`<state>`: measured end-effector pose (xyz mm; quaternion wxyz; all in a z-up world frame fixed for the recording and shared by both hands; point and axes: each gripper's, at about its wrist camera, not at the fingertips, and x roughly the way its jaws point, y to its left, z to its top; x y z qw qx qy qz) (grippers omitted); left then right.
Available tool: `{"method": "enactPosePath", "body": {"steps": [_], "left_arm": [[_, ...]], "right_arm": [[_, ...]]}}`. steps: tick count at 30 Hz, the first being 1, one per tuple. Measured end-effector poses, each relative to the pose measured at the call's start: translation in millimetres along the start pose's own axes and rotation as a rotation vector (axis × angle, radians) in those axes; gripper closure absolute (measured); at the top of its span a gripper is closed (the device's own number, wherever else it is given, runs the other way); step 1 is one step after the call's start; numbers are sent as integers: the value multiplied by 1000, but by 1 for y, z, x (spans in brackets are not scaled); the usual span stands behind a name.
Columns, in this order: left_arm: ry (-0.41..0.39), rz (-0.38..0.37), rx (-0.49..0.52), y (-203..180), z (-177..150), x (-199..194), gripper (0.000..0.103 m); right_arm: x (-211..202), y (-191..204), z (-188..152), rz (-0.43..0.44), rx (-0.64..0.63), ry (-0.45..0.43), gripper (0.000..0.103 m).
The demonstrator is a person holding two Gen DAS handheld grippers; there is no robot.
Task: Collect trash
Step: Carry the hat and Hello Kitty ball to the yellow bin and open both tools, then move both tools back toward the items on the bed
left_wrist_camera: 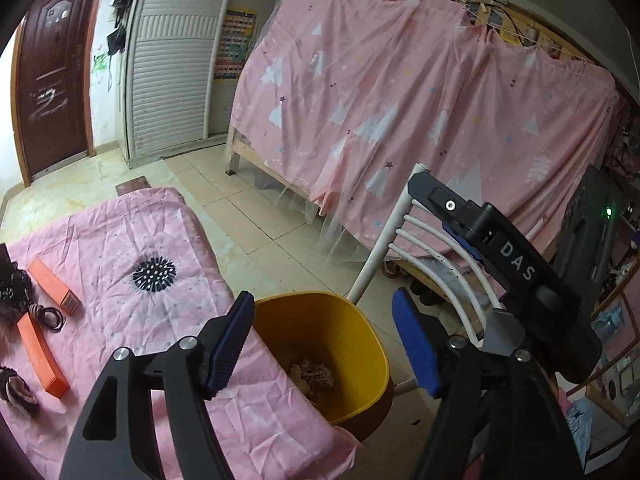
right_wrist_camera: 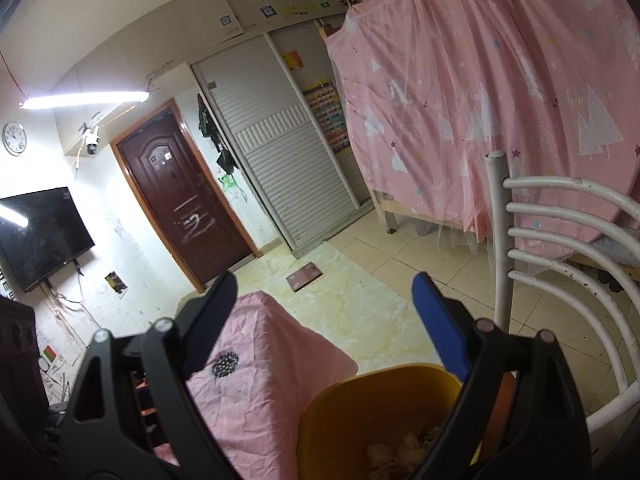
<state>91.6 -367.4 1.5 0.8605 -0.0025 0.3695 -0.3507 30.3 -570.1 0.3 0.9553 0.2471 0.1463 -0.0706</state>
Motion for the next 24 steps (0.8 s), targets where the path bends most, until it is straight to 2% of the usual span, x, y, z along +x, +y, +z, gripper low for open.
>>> {"method": "enactPosePath", "body": {"steps": [6,24], "left_arm": [[-12,8,-30,14,-1,-13,37],[-66,105,-140,80,-13,-66,33]], "right_arm": [[7,12,-4,17,-32,17,14],[34,80,-30,89,-175,113,14]]}}
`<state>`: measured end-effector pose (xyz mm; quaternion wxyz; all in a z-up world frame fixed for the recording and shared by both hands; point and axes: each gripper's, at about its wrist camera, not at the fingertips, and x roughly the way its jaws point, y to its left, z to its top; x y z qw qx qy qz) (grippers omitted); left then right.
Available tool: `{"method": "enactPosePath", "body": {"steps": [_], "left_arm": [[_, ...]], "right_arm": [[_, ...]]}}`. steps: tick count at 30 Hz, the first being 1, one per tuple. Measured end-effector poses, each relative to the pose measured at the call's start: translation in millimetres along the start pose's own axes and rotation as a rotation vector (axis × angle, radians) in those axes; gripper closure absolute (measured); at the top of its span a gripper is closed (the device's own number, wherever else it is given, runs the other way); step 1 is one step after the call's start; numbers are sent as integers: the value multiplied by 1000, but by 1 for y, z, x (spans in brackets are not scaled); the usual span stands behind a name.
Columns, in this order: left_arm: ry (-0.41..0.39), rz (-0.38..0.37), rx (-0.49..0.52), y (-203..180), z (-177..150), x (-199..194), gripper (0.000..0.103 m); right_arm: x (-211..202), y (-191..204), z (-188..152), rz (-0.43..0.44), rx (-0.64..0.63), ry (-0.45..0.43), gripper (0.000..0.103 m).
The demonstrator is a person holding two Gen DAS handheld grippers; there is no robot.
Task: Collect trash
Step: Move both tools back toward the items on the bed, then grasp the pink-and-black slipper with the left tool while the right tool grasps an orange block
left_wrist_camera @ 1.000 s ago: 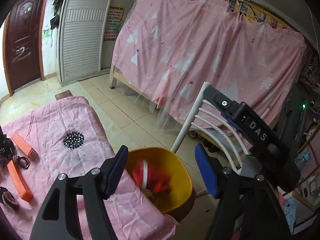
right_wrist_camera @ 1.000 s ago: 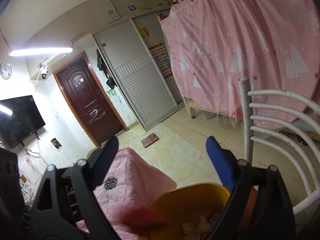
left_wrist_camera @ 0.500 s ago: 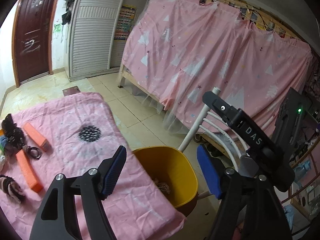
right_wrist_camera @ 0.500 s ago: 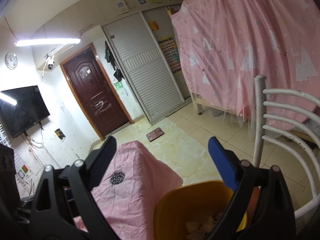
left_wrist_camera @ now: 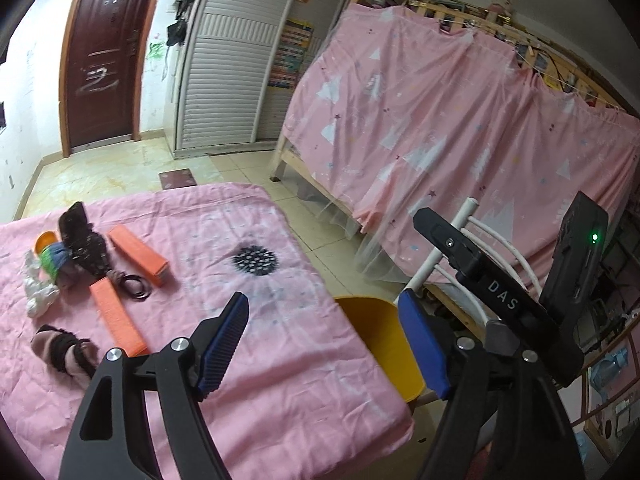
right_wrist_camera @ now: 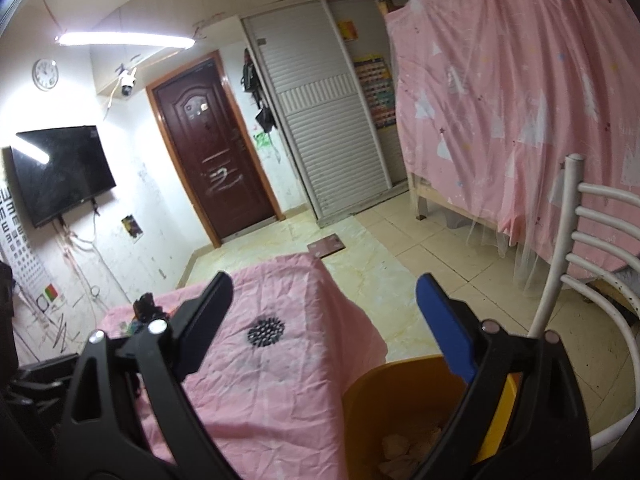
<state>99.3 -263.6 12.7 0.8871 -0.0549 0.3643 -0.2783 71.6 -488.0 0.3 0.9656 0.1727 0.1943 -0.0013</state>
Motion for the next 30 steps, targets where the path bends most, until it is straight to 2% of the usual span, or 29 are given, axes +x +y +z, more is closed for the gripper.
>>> {"method": "enactPosePath", "body": {"steps": [7,12,16,22,30], "left_arm": [[-14,43,-22,25,-5,-11,30],[-45,117,2,45,-13,-26,23],[-56,187,-10,70,-15,-37,22],[-71,252,-40,100,-13,-53,21],[-38,342,-9,126,-21,-55,16]], "right_arm": [[7,17,-4,30,-30,24,14],[12,28,-8,57,-52,41,14],[16,38,-11,72,-72,56,14],[21,56,-18,106,-100,80,14],[39,85,-35,148,-159,146,14]]}}
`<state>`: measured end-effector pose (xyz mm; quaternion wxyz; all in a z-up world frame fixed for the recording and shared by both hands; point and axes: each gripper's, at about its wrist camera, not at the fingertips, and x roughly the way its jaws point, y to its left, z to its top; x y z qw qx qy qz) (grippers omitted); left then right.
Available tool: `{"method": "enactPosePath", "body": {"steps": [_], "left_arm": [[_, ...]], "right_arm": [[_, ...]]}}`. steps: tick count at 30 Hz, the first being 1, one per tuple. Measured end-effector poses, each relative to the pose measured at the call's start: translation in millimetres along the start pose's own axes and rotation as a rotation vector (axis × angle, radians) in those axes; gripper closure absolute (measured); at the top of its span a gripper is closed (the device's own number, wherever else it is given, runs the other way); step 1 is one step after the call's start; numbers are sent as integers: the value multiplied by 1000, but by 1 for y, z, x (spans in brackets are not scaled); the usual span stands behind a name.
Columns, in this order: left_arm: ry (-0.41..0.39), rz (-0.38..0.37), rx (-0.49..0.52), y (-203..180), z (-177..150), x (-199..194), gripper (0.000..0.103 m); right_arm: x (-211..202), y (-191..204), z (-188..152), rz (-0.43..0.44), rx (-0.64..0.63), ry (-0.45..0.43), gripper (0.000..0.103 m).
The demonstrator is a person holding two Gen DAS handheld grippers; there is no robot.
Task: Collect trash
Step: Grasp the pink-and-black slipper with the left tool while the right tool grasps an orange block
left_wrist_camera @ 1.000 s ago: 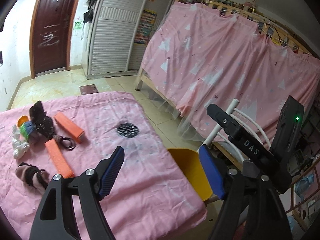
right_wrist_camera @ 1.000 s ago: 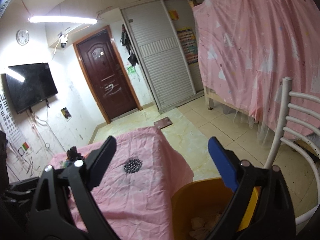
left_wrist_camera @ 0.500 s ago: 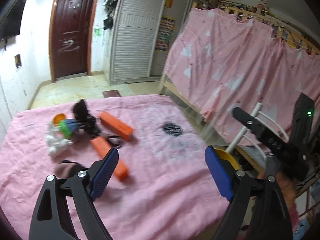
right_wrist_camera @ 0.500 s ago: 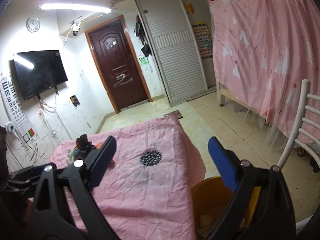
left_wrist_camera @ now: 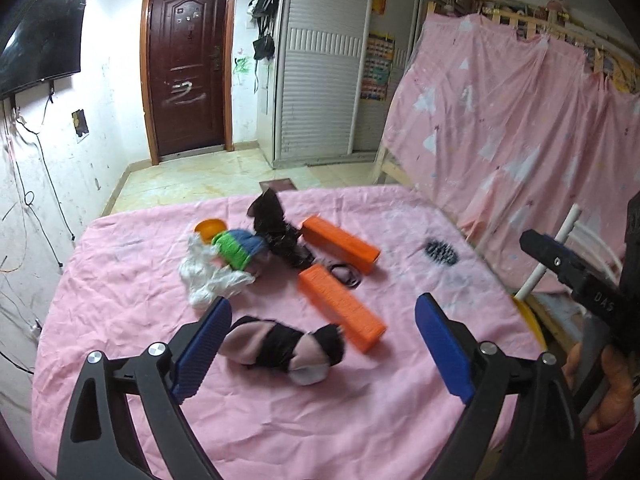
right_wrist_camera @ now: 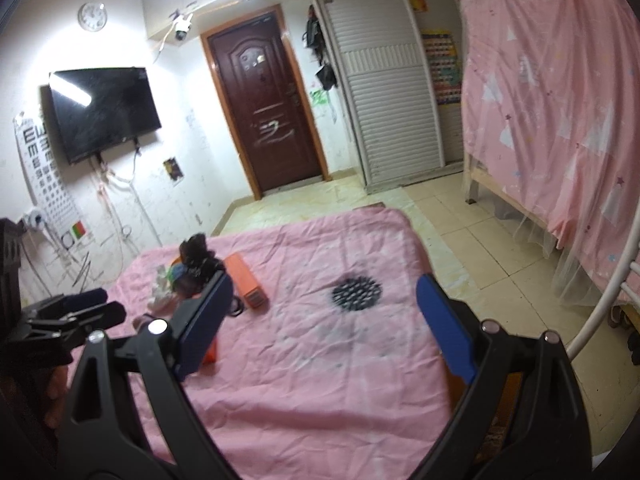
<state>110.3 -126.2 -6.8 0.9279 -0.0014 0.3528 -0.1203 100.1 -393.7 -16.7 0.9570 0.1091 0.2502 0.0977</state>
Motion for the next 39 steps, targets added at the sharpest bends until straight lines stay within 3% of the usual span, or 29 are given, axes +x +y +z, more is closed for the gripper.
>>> {"method": "enactPosePath", "body": {"steps": [12,21,30,39], "left_arm": [[95,52,63,14,-19,40,10],[175,20,38,22,-26,69,11],[113,-30,-15,34,-28,56,38],[-10,1,-112,67,-20,18,42]], "right_arm": [[29,28,-16,49,-36,90,14],[48,44,-24,84,-56,148,14],[66,75,-30,106,-129,208,9],[91,111,-32,102,-225,282,9]]}}
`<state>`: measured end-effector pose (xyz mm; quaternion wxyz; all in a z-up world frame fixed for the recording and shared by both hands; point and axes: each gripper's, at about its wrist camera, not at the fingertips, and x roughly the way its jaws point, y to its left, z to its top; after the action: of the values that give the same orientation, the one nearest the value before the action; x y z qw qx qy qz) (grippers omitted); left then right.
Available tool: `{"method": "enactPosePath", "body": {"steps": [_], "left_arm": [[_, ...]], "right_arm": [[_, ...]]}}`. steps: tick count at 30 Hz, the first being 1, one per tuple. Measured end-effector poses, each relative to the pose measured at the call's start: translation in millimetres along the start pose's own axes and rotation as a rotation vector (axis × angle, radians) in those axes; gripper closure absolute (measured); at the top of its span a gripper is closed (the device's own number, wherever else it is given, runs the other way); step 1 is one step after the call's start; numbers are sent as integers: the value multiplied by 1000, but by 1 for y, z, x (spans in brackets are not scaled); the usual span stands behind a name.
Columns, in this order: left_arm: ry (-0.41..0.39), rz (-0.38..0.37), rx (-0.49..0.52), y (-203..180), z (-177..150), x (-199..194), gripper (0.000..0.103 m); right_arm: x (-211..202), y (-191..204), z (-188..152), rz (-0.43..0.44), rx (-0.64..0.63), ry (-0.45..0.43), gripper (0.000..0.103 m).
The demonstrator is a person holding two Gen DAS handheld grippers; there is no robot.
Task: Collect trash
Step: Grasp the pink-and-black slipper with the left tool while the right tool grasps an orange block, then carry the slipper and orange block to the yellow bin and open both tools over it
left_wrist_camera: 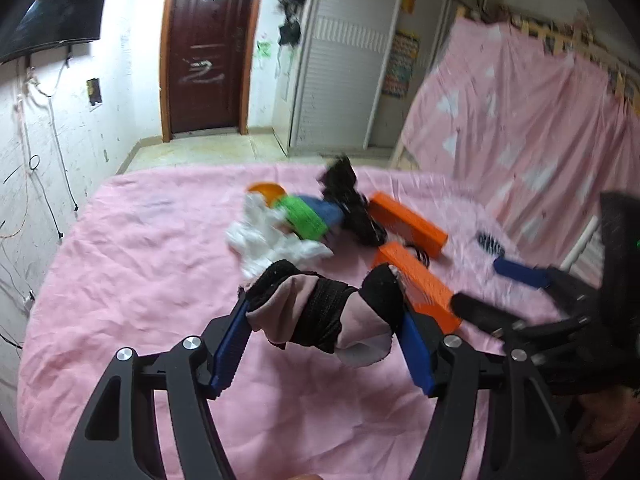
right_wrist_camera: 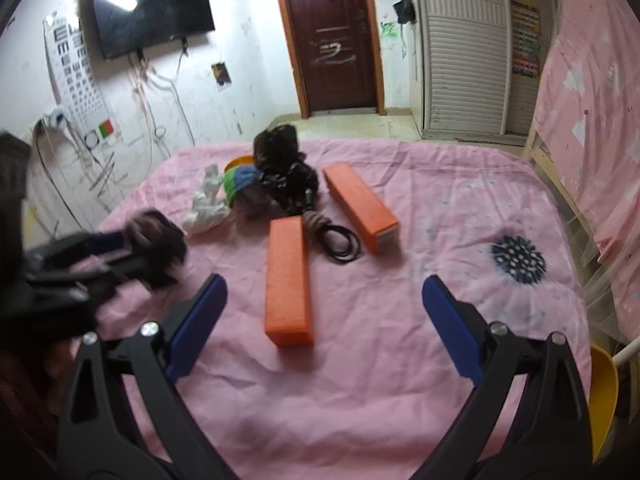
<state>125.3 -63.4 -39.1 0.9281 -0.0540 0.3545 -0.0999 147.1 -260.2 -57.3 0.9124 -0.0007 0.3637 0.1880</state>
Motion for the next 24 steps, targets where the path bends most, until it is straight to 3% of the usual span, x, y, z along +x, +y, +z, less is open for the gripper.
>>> {"method": "enactPosePath", "body": {"steps": [5,7,10,17,18,21,24], "left_arm": [[-51,-6,-41,17,6,-19,42],[-60,-16,-52,22,4,-22,42],[-63,-29,-61,28,2,-24,42],[-60,-51,-92,41,0,-24,42],[-60,-53,-96,41,-1,-25,42],[-64,-59,-106,44,-2,-29,42],[-68,-61,-114,46,-2,-33,42]], "right_arm": [[17,16,4,-23,-61,59,11],[23,21,4,-24,-80,82,31],[31,22,4,-36,-90,111,46],[40,28,1,-37,-108,157,53],[40,29,1,-48,-114,157,56],[39,30,-1,-76,-114,140,80],[35,31,-1,-80,-105,113,81]]}}
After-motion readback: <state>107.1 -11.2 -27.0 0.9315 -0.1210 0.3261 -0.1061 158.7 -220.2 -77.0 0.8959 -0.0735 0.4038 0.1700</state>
